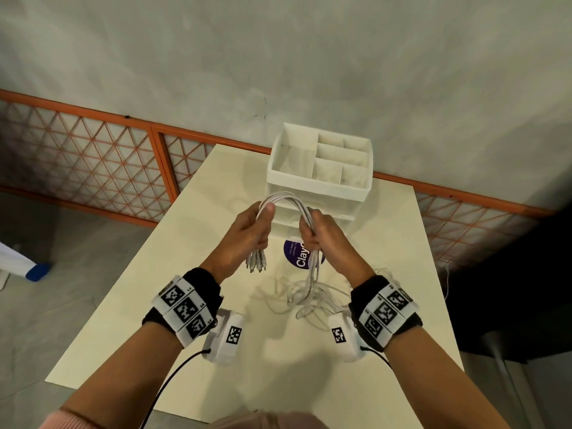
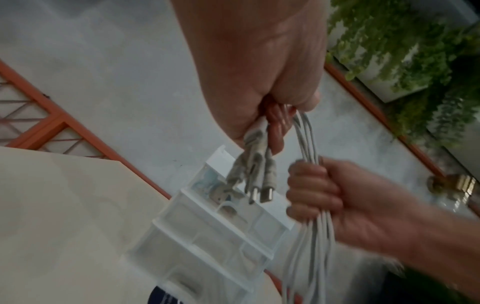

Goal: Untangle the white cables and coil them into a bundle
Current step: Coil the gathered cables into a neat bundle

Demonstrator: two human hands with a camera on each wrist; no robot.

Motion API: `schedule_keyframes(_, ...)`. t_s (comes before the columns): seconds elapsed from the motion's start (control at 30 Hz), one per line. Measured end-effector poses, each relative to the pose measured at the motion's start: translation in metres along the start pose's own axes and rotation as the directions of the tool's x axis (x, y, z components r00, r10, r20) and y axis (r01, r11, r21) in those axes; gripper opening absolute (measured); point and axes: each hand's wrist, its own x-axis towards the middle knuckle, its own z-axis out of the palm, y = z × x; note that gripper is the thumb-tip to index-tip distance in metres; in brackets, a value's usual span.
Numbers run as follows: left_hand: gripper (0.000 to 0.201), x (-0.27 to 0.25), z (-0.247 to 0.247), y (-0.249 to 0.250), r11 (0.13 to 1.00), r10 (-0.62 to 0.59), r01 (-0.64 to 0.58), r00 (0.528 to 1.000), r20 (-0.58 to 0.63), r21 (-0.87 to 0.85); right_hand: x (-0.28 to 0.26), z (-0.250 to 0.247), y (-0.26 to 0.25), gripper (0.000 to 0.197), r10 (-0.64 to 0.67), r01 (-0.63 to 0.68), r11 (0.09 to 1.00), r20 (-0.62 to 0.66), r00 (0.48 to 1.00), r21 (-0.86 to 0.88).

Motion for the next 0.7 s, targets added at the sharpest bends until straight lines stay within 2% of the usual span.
schedule_keyframes(0.07,0.032,0.003,0.007,-0.008,1.000,0.007,-0.007,1.000,0.002,0.020,0.002,0.007,-0.008,0.030,0.030,-0.023,0.992,-0.050,0.998,0.126)
schedule_keyframes(0.17,0.022,0.009,0.015,-0.015,1.000,0.013,-0.012,1.000,-0.002,0.021,0.004,0.019,-0.015,0.019,0.049,-0.044,0.979,-0.024,0.998,0.199)
schedule_keyframes(0.27,0.016,0.013,0.019,-0.019,0.999,0.030,-0.030,0.999,-0.012,0.025,0.007,0.026,-0.015,0.031,0.065,-0.062,0.975,-0.008,0.998,0.214)
schedule_keyframes(0.37,0.020,0.015,0.018,-0.025,0.999,0.019,-0.019,1.000,-0.014,0.027,0.011,0.025,-0.016,0.028,0.122,-0.119,0.970,-0.002,0.993,0.212)
schedule_keyframes(0.47,0.022,0.018,0.017,-0.028,0.999,0.020,-0.020,1.000,-0.018,0.031,0.014,0.020,-0.018,0.027,0.123,-0.134,0.968,0.065,0.990,0.213)
schedule_keyframes(0.53,0.024,0.020,0.019,-0.025,0.998,0.036,-0.034,0.999,-0.026,0.052,0.012,0.017,-0.019,0.039,0.132,-0.157,0.963,0.123,0.983,0.221)
schedule_keyframes(0.6,0.028,0.024,0.021,-0.019,0.993,0.077,-0.070,0.994,-0.082,0.091,0.009,0.015,-0.016,0.056,0.158,-0.180,0.973,0.152,0.976,0.146)
schedule_keyframes(0.7,0.028,0.035,0.009,-0.013,0.977,0.169,-0.124,0.945,-0.281,0.173,0.001,0.013,-0.009,0.065,0.141,-0.132,0.989,0.171,0.975,-0.064)
